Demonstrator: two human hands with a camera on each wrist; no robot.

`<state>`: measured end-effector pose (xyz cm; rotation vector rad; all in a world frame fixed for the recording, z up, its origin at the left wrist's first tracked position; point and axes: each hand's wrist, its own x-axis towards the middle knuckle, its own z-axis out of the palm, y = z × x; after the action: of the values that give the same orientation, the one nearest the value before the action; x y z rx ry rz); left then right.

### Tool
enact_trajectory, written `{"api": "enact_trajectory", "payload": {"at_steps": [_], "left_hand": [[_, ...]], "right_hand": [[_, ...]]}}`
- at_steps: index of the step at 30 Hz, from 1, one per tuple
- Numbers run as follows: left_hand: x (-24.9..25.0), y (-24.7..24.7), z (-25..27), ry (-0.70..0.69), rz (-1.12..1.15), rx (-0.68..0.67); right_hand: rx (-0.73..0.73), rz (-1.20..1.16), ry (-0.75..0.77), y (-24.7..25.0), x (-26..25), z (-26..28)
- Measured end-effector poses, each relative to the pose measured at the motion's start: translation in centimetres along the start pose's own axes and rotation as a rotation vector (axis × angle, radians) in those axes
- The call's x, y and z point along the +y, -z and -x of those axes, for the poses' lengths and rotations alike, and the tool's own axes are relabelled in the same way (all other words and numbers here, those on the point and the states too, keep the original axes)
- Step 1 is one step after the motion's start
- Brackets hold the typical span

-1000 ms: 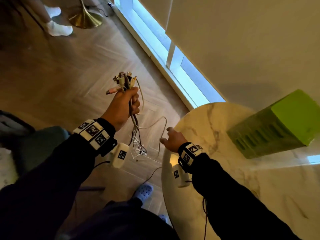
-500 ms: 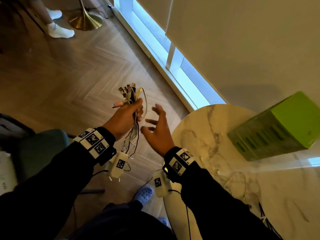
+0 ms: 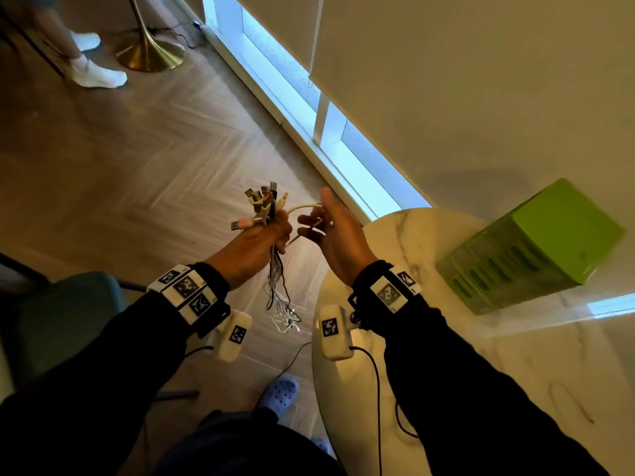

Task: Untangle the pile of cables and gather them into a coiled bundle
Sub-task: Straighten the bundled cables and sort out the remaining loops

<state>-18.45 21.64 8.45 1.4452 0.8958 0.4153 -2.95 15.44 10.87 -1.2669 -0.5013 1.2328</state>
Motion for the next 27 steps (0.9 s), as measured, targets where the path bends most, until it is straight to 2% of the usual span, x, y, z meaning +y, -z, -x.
{"api": "enact_trajectory", "payload": {"at_steps": [3, 5, 6, 9, 11, 13, 15, 18, 20, 22, 25, 27], "left_hand": [[0.9, -0.2, -0.8, -0.017, 0.238, 0.077], [2.0, 0.2, -1.3, -0.020, 0.533, 0.120], [2.5, 0.5, -1.5, -0.028, 0.616, 0.137], [3.0, 1.7, -1.9, -0.066, 0.553, 0.079], [3.0, 1.9, -1.8, -0.074, 0.342, -0.036], [3.2, 1.2, -1.1, -0.075, 0.057, -0.101], [3.7, 0.1, -0.4, -0.073, -0.175, -0.129], [3.9, -1.1, -0.3, -0.164, -0.329, -0.128], [4.0, -0.8, -0.8, -0.245, -0.322, -0.049], [4.1, -0.2, -1.0, -0.213, -0.237, -0.080], [3.6, 0.0, -1.2, -0.237, 0.009, -0.243], [2.1, -0.3, -1.5, -0.187, 0.094, -0.431]], "right_hand": [[-0.129, -0.013, 0.076, 0.8, 0.8, 1.0], [-0.193, 0.194, 0.081, 2.2, 1.6, 1.7], [-0.229, 0.387, 0.086, 3.1, 2.0, 1.9], [-0.358, 1.004, 0.118, 5.1, 3.8, 2.4], [-0.306, 1.151, 0.144, 5.0, 4.1, 2.7], [-0.252, 1.091, 0.166, 3.9, 3.9, 2.4], [-0.286, 0.896, 0.185, 2.1, 3.3, 1.9], [-0.281, 0.521, 0.145, -0.7, 2.2, 1.7], [-0.220, 0.388, 0.092, -1.8, 1.9, 1.9], [-0.202, 0.321, 0.051, -2.6, 1.8, 2.0], [-0.171, 0.090, 0.010, -2.9, 0.9, 2.4], [-0.223, -0.103, -0.054, -2.6, -0.7, 2.9]]}}
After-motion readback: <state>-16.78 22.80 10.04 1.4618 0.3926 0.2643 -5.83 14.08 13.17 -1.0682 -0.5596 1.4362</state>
